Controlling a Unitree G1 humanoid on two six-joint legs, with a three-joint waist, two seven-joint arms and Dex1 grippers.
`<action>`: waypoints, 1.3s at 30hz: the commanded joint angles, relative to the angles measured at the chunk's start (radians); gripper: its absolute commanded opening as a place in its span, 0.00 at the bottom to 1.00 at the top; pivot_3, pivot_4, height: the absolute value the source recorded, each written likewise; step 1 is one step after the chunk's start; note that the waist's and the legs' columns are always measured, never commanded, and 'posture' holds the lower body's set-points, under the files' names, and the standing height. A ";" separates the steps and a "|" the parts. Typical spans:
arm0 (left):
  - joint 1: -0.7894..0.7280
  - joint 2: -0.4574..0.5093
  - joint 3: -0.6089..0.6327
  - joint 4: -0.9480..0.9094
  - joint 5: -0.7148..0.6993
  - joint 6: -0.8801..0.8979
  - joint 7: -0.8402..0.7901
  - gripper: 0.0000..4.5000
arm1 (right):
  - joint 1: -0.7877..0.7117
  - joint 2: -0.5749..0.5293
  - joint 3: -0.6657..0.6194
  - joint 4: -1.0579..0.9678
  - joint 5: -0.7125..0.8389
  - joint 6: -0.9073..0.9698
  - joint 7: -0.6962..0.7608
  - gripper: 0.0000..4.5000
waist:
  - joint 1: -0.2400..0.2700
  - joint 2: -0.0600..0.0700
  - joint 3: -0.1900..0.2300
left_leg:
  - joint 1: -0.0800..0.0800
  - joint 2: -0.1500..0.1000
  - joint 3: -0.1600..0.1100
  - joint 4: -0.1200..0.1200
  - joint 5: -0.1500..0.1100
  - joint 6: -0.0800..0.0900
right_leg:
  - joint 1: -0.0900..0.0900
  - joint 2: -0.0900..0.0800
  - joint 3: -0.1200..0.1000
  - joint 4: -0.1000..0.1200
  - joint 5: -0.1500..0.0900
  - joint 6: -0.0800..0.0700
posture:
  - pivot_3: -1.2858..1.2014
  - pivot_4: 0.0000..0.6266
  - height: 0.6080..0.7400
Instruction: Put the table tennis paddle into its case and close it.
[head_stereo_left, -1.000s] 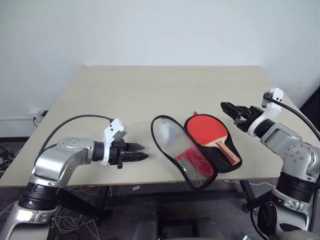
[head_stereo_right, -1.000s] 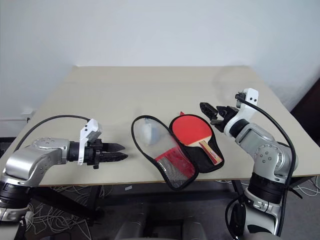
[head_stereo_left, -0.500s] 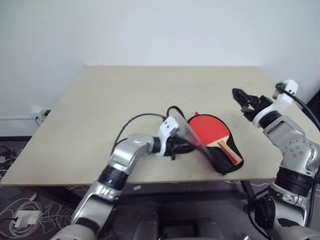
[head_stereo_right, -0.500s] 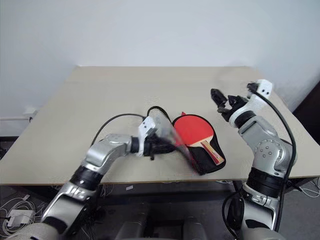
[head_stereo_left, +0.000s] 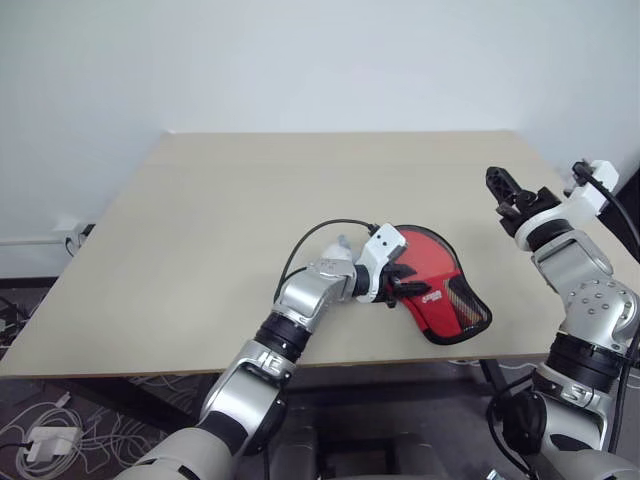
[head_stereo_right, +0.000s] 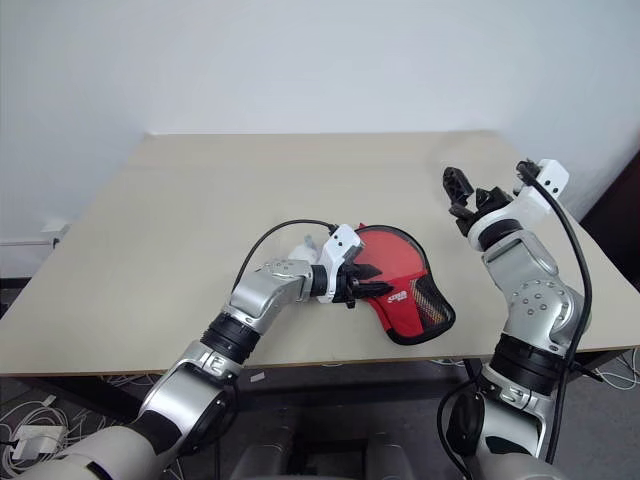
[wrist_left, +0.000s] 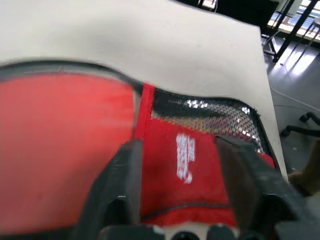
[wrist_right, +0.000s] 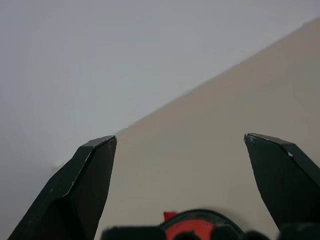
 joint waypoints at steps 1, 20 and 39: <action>-0.009 0.015 0.082 -0.109 -0.095 0.143 -0.019 0.81 | 0.002 -0.008 0.013 -0.012 -0.002 -0.032 -0.009 0.99 | 0.000 0.000 0.000 | 0.000 0.000 0.000 0.000 0.000 0.000 | 0.000 0.000 0.000 0.000 0.000 0.000 | 0.52 0.00 0.81; -0.136 -0.145 0.393 0.100 -0.246 0.679 0.302 0.99 | 0.070 -0.125 0.166 0.025 -0.066 -0.013 0.075 0.99 | 0.001 0.000 0.000 | 0.001 0.000 -0.002 0.002 0.000 0.000 | 0.002 0.000 -0.002 -0.001 0.000 0.000 | 0.52 0.00 0.81; -0.154 -0.236 0.576 0.114 -0.291 0.857 0.551 0.99 | 0.137 -0.460 0.235 0.114 -0.189 -0.032 0.378 0.99 | 0.000 0.000 0.000 | 0.003 0.000 -0.003 0.001 0.000 -0.001 | 0.008 0.000 -0.002 -0.008 -0.001 -0.002 | 0.52 0.00 0.81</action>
